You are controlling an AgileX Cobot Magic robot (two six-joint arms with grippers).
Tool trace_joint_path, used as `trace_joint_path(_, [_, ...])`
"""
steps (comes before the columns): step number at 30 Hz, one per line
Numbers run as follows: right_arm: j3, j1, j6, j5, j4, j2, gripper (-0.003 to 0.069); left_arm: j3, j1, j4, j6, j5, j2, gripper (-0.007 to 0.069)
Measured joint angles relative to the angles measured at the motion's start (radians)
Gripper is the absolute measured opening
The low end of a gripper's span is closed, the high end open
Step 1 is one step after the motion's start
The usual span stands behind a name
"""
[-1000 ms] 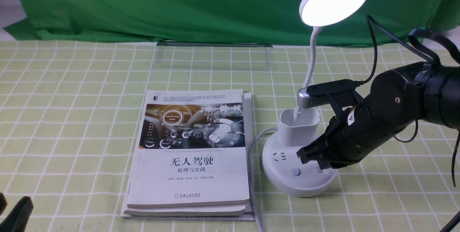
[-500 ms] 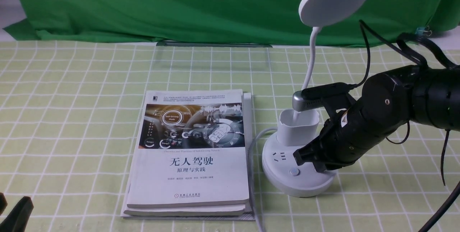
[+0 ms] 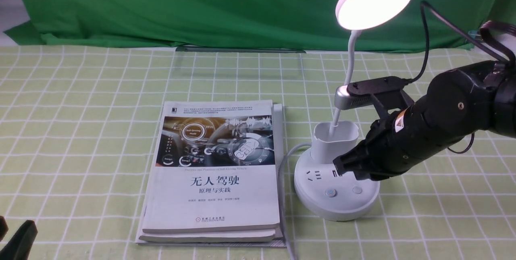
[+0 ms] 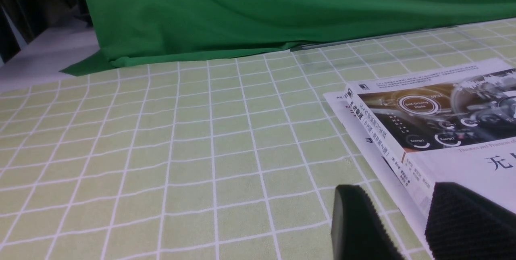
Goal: Turn off the desk lamp on the green coffee tablecloth by hand.
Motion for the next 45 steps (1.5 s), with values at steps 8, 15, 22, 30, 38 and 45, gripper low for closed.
trace_joint_path(8, [0.000, 0.001, 0.000, -0.011, 0.000, 0.065, 0.0043, 0.000, 0.000, 0.000, 0.000, 0.000, 0.000, 0.0242])
trace_joint_path(15, [-0.011, 0.002, 0.000, -0.002, 0.001, 0.114, 0.0043, 0.000, 0.000, 0.000, 0.000, 0.000, 0.000, 0.0242])
trace_joint_path(22, [0.000, 0.003, 0.000, -0.005, -0.007, 0.057, 0.0043, 0.000, 0.000, 0.000, 0.000, 0.000, 0.000, 0.0242])
trace_joint_path(30, [0.045, 0.005, 0.000, 0.020, -0.010, -0.150, 0.0043, 0.000, 0.000, 0.000, 0.000, 0.000, 0.000, 0.0242])
trace_joint_path(38, [0.230, 0.005, -0.041, 0.097, -0.011, -0.478, 0.0043, 0.000, 0.000, 0.000, 0.000, 0.000, 0.000, 0.0242])
trace_joint_path(45, [0.276, 0.005, -0.041, 0.214, -0.011, -0.699, 0.0051, 0.000, 0.000, 0.000, 0.000, 0.000, 0.000, 0.0242])
